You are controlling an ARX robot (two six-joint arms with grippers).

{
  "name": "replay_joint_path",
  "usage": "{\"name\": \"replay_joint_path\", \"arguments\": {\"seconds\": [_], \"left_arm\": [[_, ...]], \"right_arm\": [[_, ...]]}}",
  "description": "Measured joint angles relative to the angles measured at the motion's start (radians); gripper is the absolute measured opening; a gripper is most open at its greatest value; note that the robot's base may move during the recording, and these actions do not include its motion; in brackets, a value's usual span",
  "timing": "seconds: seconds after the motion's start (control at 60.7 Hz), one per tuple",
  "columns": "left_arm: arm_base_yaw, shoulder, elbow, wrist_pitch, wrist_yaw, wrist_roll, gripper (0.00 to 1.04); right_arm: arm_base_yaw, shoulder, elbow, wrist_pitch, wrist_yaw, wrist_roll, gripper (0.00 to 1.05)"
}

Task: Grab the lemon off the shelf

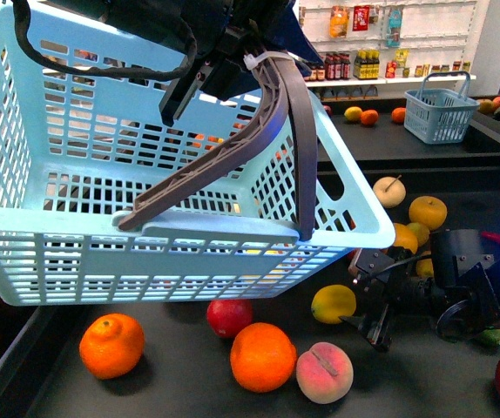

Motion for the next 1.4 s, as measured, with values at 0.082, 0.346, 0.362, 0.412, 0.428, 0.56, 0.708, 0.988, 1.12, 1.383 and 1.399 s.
{"name": "replay_joint_path", "arguments": {"seconds": [0.082,0.346,0.362,0.412,0.428,0.56,0.708,0.988,1.12,1.383,1.399], "left_arm": [[0.000,0.000,0.000,0.000,0.002,0.000,0.10],[0.000,0.000,0.000,0.000,0.001,0.000,0.10],[0.000,0.000,0.000,0.000,0.001,0.000,0.10],[0.000,0.000,0.000,0.000,0.001,0.000,0.10],[0.000,0.000,0.000,0.000,0.001,0.000,0.10],[0.000,0.000,0.000,0.000,0.002,0.000,0.10],[0.000,0.000,0.000,0.000,0.003,0.000,0.10],[0.000,0.000,0.000,0.000,0.002,0.000,0.10],[0.000,0.000,0.000,0.000,0.002,0.000,0.10],[0.000,0.000,0.000,0.000,0.002,0.000,0.10],[0.000,0.000,0.000,0.000,0.002,0.000,0.10]], "right_arm": [[0.008,0.027,0.053,-0.016,-0.016,-0.001,1.02],[0.038,0.094,0.211,-0.130,-0.046,-0.019,1.02],[0.039,0.102,0.226,-0.143,-0.045,-0.021,1.02],[0.043,0.121,0.258,-0.165,-0.044,-0.026,1.02],[0.043,0.126,0.267,-0.170,-0.043,-0.028,1.02],[0.047,0.182,0.353,-0.216,-0.026,-0.039,1.02],[0.049,0.245,0.448,-0.266,-0.013,-0.046,1.02],[0.053,0.272,0.501,-0.277,0.004,-0.008,0.81],[0.048,0.236,0.426,-0.211,0.035,0.034,0.80],[-0.029,-0.034,0.032,0.056,0.143,0.160,0.80],[-0.041,-0.068,-0.009,0.084,0.161,0.177,0.80]]}}
